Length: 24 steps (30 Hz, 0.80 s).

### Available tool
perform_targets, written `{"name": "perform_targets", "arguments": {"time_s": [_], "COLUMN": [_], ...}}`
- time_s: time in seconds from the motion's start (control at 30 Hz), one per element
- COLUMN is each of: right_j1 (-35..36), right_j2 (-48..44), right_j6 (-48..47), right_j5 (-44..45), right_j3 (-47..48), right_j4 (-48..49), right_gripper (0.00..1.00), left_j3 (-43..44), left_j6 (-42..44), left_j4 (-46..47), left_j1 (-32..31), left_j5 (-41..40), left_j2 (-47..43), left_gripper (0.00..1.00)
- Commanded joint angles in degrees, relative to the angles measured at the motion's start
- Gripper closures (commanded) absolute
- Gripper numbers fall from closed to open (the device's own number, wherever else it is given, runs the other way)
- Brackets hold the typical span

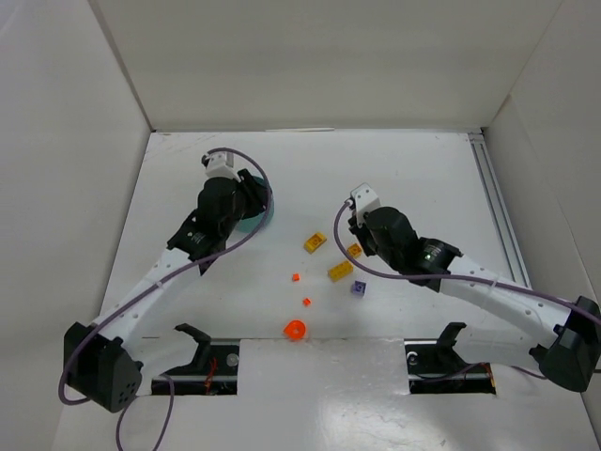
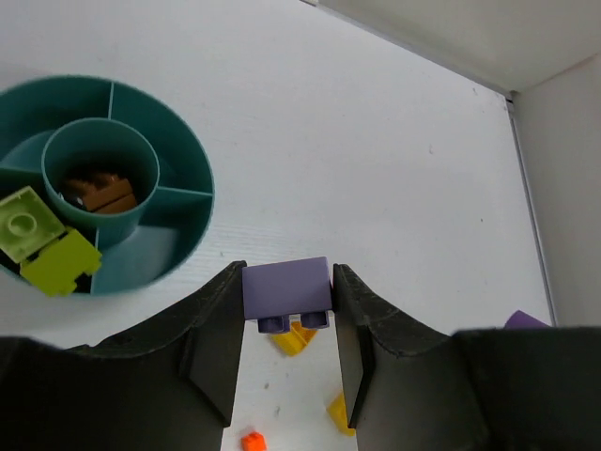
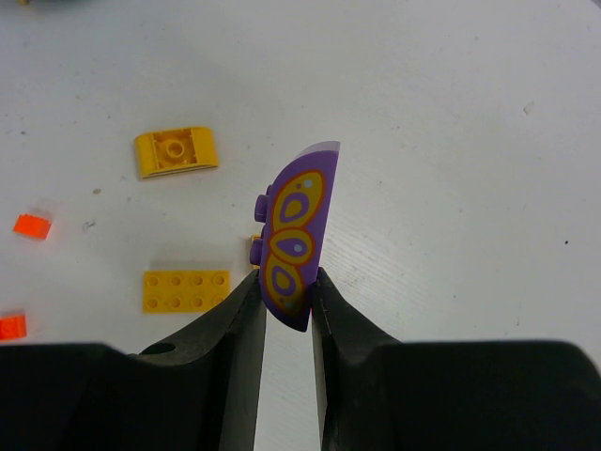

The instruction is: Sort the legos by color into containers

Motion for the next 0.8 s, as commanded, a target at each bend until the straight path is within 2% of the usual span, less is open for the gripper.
{"name": "perform_targets", "arguments": {"time_s": [0.0, 0.13, 0.2, 0.4, 0.47, 0.63, 0.77], "right_j1": [-2.70, -4.63, -5.43, -9.91, -10.79, -12.73, -13.78], "right_j2": [-0.33, -0.85, -0.86, -0.86, -0.86, 0.19, 0.72], "right_j6": [-2.61, -5.15, -5.78, -5.78, -5.78, -5.78, -5.78], "right_j5": [-5.39, -8.55, -9.43, -12.51, -14.26, -14.89, -16.55], "right_j3": [0.47, -0.58, -0.58, -1.72, -2.34, -2.87, -3.39], "right_j4": [5.20, 7.48, 7.49, 7.49, 7.49, 8.10, 8.63], "right_gripper": [1.00, 1.00, 1.00, 1.00, 1.00, 1.00, 1.00], "left_j3": [3.86, 7.28, 8.34, 13.70, 15.46, 17.84, 20.30], "left_j6": [5.38, 7.66, 8.81, 10.75, 12.05, 15.30, 15.32], "left_j4": [3.49, 6.56, 8.49, 10.34, 10.34, 10.34, 8.15], "left_j1": [1.72, 4.89, 7.25, 11.04, 12.18, 12.19, 12.19], "left_j5": [0.35, 1.13, 4.63, 8.25, 12.45, 16.86, 14.51], "left_j2": [3.41, 11.40, 13.78, 22.57, 25.29, 29.61, 32.34], "left_gripper": [1.00, 1.00, 1.00, 1.00, 1.00, 1.00, 1.00]}}
